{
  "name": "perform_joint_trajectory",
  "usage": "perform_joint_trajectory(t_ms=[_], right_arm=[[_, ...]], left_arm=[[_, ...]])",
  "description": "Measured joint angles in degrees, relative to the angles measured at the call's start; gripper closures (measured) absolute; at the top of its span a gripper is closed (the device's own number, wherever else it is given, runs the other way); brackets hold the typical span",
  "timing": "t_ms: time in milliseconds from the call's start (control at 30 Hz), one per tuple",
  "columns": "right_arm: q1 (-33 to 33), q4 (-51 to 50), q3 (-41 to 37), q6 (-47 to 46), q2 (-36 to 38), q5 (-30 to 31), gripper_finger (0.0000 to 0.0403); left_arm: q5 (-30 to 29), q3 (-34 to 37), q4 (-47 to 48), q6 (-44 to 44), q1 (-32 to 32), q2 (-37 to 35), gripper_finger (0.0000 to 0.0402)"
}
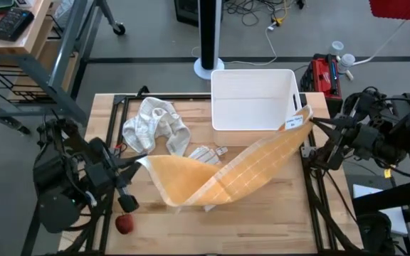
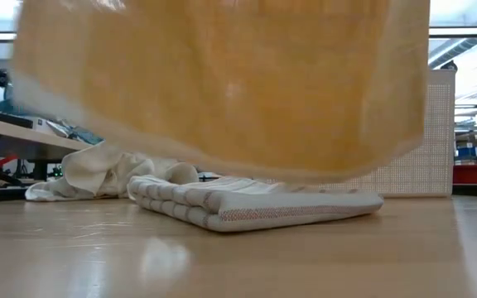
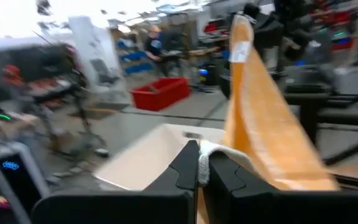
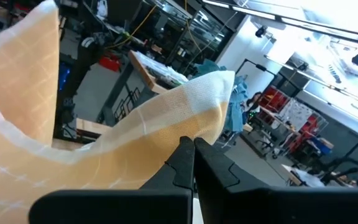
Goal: Fold towel
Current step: Fold the yellow squared towel
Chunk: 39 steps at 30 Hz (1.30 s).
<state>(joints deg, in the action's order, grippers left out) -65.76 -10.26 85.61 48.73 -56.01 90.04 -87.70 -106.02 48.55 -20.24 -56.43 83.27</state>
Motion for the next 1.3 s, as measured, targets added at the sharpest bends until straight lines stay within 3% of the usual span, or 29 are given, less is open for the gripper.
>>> perform_joint_trajectory(t_ms=[200, 333, 600, 800, 1033, 1200, 1300], right_arm=[[-2.6, -0.3, -3.7, -4.8, 0.5, 0.0, 0.0403], [-5.3, -0.3, -5.8, -10.6, 0.5, 0.0, 0.0403], [-14.6, -0.2, -6.7, -25.3, 0.5, 0.0, 0.0403], [-25.7, -0.2, -8.0, -35.2, -0.2, 0.0, 0.0403], [-39.0, -0.1, -9.1, -40.8, -1.4, 0.0, 0.0403], [-42.3, -0.3, -10.5, -43.0, -3.8, -0.1, 0.0403], [-44.1, -0.1, -10.8, -44.2, -6.5, 0.0, 0.0403]], left_arm=[[3.3, 11.6, -2.0, -15.5, -2.8, -3.0, 0.0401], [3.3, 15.6, -6.1, -16.6, -5.4, -3.0, 0.0401], [2.6, 15.9, -13.1, -17.4, -11.7, -2.7, 0.0401], [13.9, 20.8, -17.9, -27.4, -14.6, -2.7, 0.0401], [29.3, 29.8, -33.8, -34.0, -14.8, 0.4, 0.0401], [29.4, 30.6, -38.8, -35.0, -14.8, 3.0, 0.0401], [24.9, 29.0, -38.4, -34.9, -14.9, 4.3, 0.0401]])
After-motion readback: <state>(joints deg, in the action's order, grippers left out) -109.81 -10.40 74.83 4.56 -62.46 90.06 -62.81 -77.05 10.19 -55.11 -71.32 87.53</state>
